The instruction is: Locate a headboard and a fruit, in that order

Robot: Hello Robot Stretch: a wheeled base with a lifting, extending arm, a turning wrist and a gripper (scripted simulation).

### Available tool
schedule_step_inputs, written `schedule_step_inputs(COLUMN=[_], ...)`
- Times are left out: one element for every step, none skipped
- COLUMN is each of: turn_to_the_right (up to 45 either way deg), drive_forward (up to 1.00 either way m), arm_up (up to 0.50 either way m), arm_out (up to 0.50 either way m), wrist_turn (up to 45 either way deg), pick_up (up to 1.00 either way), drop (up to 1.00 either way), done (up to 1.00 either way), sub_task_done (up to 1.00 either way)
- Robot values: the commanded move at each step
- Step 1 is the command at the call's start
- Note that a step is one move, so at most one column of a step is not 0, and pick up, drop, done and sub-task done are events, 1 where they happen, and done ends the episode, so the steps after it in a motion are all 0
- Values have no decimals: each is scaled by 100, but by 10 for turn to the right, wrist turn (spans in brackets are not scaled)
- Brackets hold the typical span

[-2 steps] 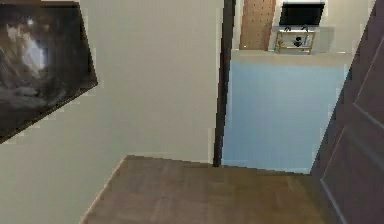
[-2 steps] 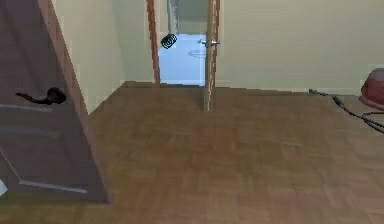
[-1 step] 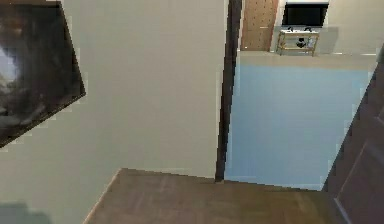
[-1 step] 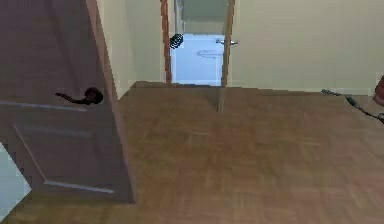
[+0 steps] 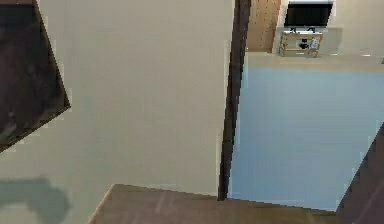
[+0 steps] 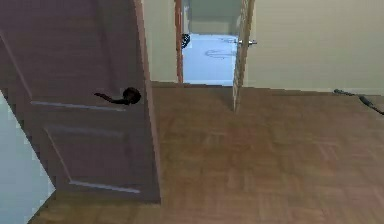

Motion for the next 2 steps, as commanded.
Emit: schedule_step_inputs(turn_to_the_right=[360, 0], drive_forward=[0, 100], arm_up=[0, 0], arm_out=[0, 0], wrist_turn=[0, 0], pick_up=[0, 0], drop=[0, 0], done=[0, 0], sub_task_done=[0, 0])
